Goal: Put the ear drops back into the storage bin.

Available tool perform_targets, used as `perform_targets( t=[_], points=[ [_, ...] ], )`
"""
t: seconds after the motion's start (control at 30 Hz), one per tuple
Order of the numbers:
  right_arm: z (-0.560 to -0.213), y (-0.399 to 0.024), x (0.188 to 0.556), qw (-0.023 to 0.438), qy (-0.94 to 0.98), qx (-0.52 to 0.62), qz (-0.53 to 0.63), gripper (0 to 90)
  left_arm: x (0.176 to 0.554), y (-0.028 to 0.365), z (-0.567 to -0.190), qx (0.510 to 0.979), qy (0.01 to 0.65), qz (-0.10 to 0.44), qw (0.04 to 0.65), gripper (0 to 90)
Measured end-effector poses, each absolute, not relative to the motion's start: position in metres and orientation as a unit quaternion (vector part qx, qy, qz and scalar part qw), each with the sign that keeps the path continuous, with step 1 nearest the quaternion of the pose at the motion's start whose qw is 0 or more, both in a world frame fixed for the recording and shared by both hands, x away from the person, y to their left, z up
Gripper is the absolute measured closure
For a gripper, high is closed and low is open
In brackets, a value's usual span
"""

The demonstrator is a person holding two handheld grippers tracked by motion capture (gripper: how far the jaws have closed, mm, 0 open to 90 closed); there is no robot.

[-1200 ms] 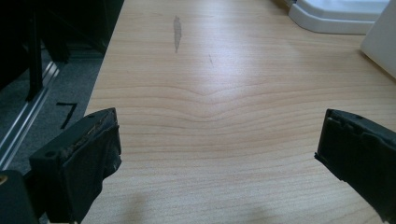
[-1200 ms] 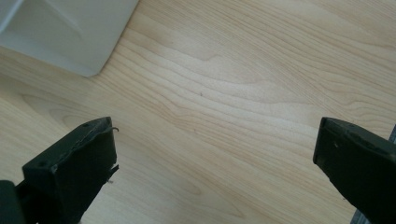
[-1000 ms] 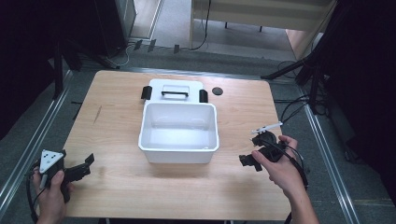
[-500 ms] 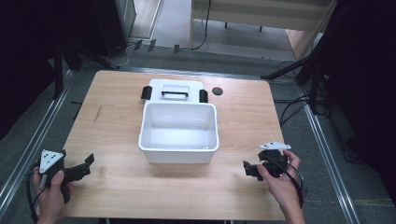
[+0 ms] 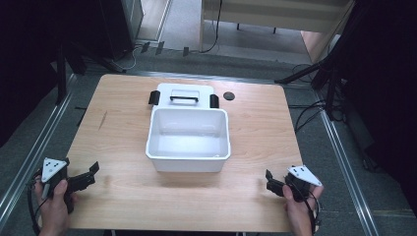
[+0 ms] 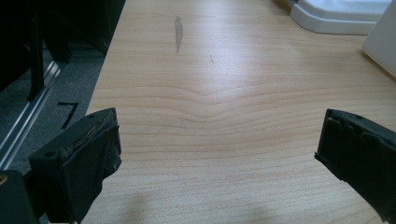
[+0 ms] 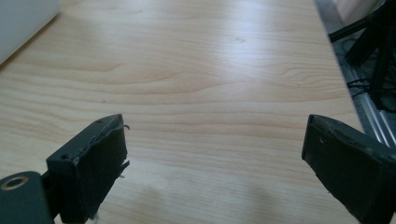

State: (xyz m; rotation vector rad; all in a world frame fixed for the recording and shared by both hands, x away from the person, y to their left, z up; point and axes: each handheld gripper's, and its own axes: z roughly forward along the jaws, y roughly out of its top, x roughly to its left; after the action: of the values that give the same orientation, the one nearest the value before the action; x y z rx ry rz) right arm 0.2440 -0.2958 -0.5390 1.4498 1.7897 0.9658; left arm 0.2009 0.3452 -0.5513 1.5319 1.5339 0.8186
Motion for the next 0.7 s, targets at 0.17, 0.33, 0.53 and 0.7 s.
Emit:
perform_targets(
  t=[0.17, 0.33, 0.53, 0.7],
  points=[
    [-0.544, -0.310, 0.241, 0.337, 0.643, 0.567, 0.389, 6.6, 0.201, 0.344, -0.551, 0.608, 0.605, 0.325, 0.399, 0.1],
    [-0.545, -0.315, 0.240, 0.336, 0.619, 0.581, 0.408, 6.7, 0.201, 0.344, -0.551, 0.606, 0.607, 0.326, 0.399, 0.1],
    [-0.546, -0.311, 0.239, 0.346, 0.623, 0.571, 0.408, 6.6, 0.200, 0.344, -0.551, 0.602, 0.612, 0.325, 0.396, 0.1],
    [-0.546, -0.310, 0.241, 0.340, 0.629, 0.571, 0.403, 6.7, 0.200, 0.345, -0.551, 0.598, 0.616, 0.323, 0.397, 0.1]
  ],
)
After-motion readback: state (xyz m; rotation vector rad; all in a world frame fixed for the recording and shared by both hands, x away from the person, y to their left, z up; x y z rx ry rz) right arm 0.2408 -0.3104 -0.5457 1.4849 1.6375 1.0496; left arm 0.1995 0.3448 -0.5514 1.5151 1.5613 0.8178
